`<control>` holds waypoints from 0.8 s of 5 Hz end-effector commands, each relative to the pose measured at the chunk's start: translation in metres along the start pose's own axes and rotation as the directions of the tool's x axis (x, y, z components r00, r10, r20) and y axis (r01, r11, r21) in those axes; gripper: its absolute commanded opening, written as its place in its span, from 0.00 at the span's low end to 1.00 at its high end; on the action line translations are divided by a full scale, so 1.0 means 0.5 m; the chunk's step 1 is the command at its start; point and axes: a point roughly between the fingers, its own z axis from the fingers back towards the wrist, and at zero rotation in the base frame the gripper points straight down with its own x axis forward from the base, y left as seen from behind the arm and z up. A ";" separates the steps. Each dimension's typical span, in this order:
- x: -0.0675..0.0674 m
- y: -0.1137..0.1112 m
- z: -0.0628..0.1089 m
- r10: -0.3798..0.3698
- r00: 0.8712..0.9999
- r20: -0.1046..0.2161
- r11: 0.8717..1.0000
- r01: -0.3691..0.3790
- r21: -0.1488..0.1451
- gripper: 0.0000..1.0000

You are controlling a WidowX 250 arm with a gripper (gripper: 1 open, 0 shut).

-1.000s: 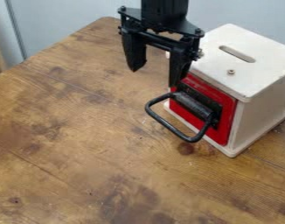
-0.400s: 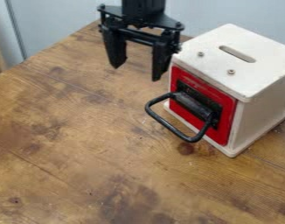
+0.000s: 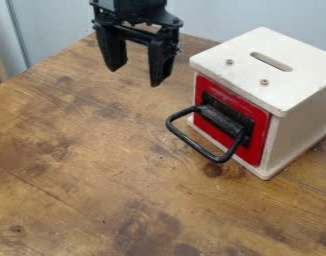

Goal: Close the drawer

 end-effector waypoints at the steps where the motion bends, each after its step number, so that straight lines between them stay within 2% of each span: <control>1: -0.017 0.008 0.068 -0.047 0.994 0.104 0.999 0.047 0.004 1.00; 3: -0.029 -0.019 0.052 -0.160 0.985 0.069 0.987 0.161 -0.008 1.00; 4: -0.019 -0.024 0.054 -0.103 0.992 0.075 0.995 0.103 0.004 1.00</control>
